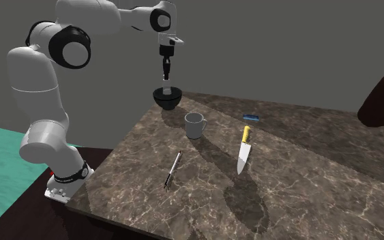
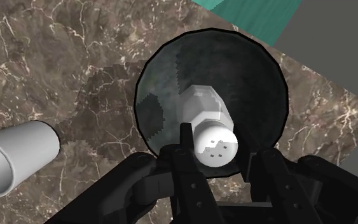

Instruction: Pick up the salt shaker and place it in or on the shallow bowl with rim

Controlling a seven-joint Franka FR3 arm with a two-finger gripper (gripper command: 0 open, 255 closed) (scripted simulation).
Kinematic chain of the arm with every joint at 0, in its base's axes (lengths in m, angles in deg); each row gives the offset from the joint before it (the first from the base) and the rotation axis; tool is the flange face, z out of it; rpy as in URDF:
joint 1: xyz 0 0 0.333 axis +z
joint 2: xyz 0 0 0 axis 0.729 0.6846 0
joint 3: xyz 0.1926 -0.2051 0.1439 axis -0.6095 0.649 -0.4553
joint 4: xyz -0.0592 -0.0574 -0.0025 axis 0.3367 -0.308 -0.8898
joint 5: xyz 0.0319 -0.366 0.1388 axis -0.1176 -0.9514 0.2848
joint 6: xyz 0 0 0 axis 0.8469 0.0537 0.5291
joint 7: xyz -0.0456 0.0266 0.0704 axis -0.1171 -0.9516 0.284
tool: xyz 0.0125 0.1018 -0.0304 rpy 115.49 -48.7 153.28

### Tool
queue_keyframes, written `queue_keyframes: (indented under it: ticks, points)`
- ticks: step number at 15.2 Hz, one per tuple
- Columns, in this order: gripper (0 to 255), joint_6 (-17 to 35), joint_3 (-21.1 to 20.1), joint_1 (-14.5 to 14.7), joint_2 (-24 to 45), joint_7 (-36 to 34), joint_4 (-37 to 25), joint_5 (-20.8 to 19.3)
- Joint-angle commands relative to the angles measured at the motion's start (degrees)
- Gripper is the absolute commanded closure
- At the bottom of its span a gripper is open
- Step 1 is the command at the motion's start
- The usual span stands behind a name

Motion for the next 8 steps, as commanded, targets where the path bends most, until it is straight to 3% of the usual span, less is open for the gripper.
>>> queue_keyframes:
  ticks: [1, 3, 4, 8]
  points:
    - [255, 0.1, 0.0, 0.0, 0.0, 0.0, 0.1, 0.0]
    - [255, 0.1, 0.0, 0.0, 0.0, 0.0, 0.1, 0.0]
    - [0, 0.1, 0.0, 0.0, 0.0, 0.0, 0.1, 0.0]
    - [0, 0.1, 0.0, 0.0, 0.0, 0.0, 0.1, 0.0]
